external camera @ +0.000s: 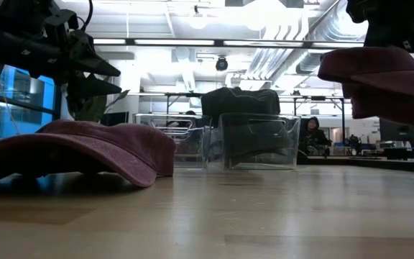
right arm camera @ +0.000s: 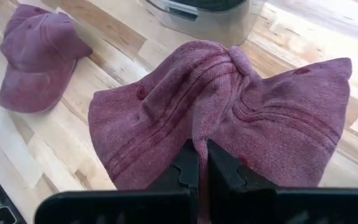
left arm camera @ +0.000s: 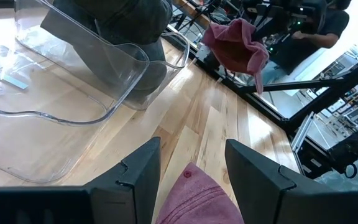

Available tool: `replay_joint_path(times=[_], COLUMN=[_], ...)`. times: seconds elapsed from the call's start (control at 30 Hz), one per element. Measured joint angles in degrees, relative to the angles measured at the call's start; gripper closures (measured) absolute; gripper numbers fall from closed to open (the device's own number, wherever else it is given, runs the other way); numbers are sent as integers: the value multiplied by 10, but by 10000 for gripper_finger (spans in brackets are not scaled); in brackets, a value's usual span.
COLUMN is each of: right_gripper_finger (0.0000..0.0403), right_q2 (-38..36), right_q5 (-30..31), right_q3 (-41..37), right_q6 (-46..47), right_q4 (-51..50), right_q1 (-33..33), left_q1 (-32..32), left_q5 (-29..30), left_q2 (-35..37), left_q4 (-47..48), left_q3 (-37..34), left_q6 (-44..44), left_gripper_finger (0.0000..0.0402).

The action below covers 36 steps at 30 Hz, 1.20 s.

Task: Pick & Place hat
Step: Put the right dark red cap into the left transparent bin

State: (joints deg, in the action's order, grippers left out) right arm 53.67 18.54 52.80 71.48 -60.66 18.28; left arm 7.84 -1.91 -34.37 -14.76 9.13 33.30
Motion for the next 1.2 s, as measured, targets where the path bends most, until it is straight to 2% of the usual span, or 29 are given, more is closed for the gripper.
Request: replay_joint_path(times=[0.47, 0.7, 1.2], right_gripper_finger=[402, 402, 402], right_q2=[0, 0, 0], right_q5=[-24, -25, -26], right_q3=[0, 0, 0], right_q6=[4, 25, 32], right_q4=[-4, -19, -21], right_q1=[0, 0, 0], left_q1=[0, 0, 0], left_q5=[0, -9, -1], left_q2=[0, 0, -1], left_q4=[0, 0, -25], left_q3=[0, 0, 1], left_q6=[1, 97, 135], left_gripper_finger=[229, 229, 229])
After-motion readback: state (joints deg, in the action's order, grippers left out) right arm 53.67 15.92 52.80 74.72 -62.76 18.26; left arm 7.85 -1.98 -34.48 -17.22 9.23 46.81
